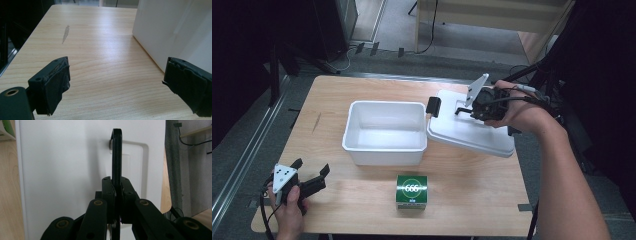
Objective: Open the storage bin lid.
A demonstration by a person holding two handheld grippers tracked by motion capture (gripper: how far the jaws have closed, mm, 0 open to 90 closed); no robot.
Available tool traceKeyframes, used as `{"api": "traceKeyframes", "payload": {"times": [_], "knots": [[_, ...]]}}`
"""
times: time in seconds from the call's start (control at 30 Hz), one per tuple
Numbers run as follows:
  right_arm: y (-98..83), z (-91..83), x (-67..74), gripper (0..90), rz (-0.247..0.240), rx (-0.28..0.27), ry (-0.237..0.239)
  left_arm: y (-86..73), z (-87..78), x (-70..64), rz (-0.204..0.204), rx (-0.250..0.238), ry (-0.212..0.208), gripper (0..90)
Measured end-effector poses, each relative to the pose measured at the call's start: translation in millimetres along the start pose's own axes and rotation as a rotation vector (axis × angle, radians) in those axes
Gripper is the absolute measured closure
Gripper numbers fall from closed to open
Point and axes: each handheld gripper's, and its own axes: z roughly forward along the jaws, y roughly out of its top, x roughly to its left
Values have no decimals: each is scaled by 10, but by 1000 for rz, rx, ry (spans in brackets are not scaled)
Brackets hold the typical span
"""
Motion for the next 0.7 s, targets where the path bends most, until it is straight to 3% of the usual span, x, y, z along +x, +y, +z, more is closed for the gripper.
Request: {"api": "traceKeyframes", "payload": {"times": [0.37, 0.7], "knots": [[-294, 135, 55, 851, 32, 18, -31, -2, -1, -13, 2, 1, 16, 71], [-457, 418, 153, 851, 53, 35, -1, -5, -4, -22, 13, 4, 24, 71]]}}
